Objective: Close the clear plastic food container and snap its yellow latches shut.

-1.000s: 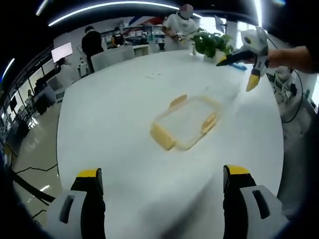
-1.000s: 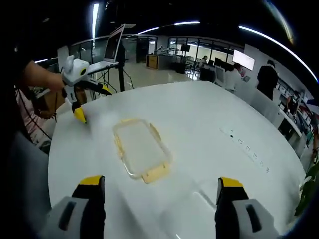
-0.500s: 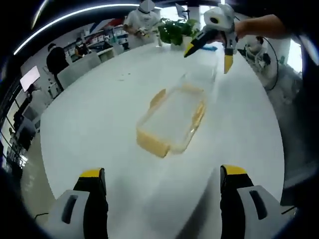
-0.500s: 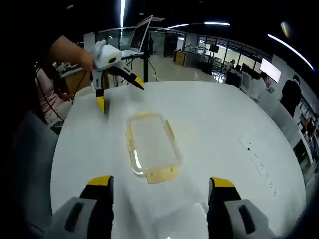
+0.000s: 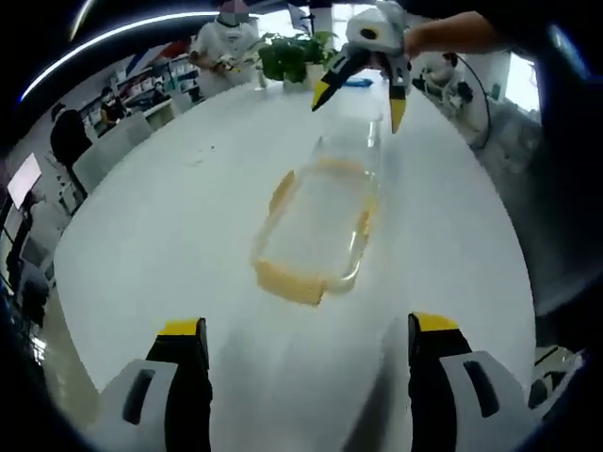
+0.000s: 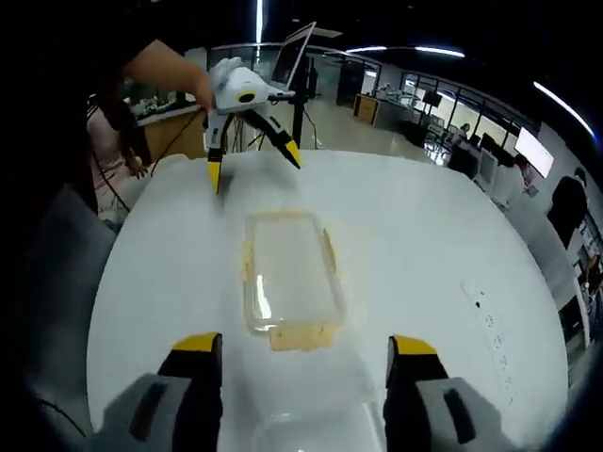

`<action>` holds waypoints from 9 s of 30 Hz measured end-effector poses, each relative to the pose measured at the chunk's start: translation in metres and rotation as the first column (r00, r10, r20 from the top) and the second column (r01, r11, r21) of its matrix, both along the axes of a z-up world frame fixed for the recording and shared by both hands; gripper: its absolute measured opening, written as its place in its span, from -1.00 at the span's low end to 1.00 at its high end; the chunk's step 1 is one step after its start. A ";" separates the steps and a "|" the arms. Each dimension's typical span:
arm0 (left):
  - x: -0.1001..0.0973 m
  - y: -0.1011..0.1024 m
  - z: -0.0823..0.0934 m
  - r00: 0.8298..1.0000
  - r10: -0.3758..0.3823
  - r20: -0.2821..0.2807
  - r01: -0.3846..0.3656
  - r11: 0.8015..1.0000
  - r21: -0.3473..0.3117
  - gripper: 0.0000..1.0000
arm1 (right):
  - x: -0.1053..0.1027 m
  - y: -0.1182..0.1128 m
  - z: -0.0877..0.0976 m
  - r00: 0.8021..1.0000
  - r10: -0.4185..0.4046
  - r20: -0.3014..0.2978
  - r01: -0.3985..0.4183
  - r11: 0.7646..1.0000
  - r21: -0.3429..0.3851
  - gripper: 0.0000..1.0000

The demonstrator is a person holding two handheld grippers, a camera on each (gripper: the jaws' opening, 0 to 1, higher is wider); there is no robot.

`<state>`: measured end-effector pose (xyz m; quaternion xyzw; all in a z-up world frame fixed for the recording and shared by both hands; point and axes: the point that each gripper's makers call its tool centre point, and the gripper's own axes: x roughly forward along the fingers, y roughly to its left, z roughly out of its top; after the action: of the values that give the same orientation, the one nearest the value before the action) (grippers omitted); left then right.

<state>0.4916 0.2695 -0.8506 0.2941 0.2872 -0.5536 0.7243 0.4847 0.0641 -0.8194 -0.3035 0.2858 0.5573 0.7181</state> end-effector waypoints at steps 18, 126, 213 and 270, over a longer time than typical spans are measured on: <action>0.026 -0.017 -0.027 0.983 -0.168 -0.078 0.174 0.981 0.080 -0.08 | 0.004 0.005 -0.050 0.983 0.147 -0.110 -0.165 0.969 -0.185 0.02; 0.011 -0.175 0.067 0.990 -0.139 -0.014 0.139 0.974 0.181 -0.29 | 0.004 -0.133 0.024 0.976 0.207 -0.065 -0.216 0.900 -0.379 -0.30; 0.006 -0.275 0.022 0.966 -0.220 -0.137 0.235 0.967 0.099 -0.28 | -0.013 -0.233 -0.016 0.975 0.117 -0.192 -0.193 0.873 -0.448 -0.28; -0.043 -0.227 0.018 0.952 -0.124 -0.278 0.131 0.991 0.006 -0.08 | -0.031 -0.210 0.001 0.972 0.095 -0.213 -0.166 0.924 -0.345 -0.06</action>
<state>0.4485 0.0425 -0.8327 0.2405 0.3730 -0.6313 0.6360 0.4540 -0.1455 -0.8187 -0.3932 0.4302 0.5688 0.5803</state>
